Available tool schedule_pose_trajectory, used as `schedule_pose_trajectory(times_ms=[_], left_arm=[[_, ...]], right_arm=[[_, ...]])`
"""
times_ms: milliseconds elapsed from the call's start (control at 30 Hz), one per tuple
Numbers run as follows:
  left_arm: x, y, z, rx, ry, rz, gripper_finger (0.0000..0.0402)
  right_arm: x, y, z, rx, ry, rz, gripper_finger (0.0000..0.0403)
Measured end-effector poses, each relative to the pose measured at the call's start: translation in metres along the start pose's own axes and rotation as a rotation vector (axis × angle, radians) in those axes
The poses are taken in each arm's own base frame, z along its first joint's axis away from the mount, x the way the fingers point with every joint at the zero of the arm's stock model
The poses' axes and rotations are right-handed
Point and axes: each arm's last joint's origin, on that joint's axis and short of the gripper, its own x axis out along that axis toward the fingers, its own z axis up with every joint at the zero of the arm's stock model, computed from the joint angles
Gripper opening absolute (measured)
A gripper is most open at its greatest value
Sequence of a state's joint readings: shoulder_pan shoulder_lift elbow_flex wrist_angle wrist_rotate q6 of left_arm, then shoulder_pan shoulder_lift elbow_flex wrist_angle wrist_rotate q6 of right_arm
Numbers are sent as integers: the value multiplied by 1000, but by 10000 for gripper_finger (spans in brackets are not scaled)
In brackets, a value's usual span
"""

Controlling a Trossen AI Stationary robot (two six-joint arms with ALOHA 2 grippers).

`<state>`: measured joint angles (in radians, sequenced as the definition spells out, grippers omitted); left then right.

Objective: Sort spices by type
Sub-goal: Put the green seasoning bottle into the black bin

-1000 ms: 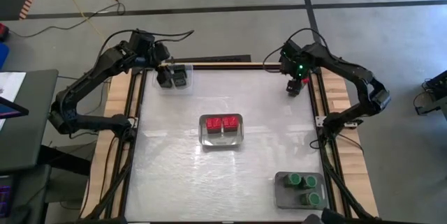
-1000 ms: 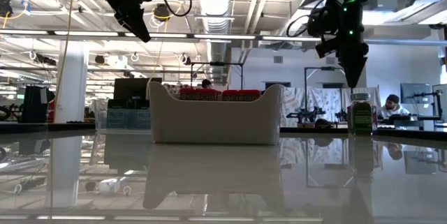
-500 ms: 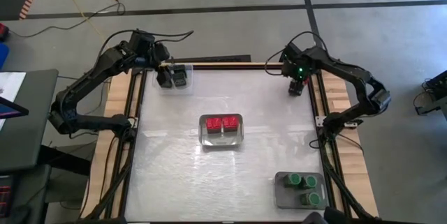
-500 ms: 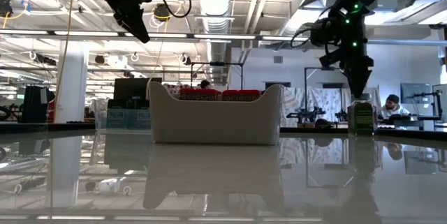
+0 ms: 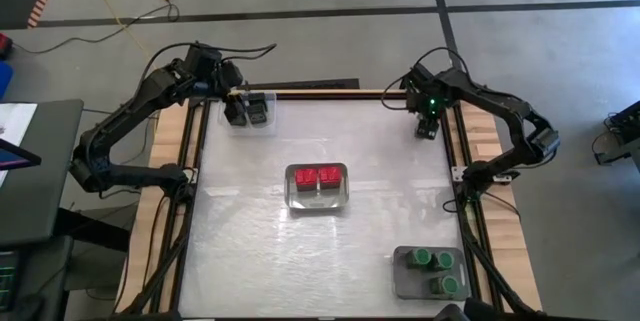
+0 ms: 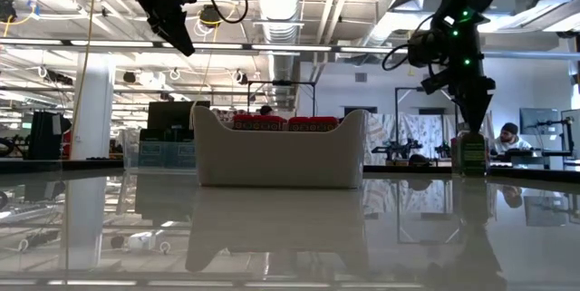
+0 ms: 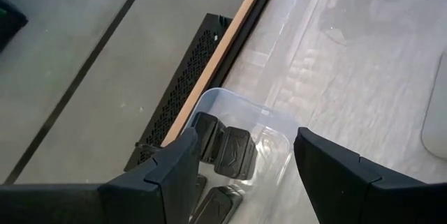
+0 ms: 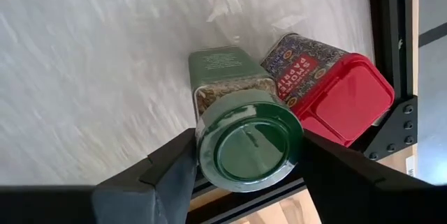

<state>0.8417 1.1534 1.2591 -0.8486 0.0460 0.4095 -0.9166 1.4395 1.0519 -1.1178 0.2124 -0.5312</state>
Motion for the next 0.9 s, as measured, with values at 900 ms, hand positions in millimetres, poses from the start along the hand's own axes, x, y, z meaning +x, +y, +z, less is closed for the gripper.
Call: schedule_pose_trajectory(times_ms=[900], left_arm=[[-1,-24,-1,27,64,-101,222]], right_arm=[[-51,32,3,86,-165,-33,224]])
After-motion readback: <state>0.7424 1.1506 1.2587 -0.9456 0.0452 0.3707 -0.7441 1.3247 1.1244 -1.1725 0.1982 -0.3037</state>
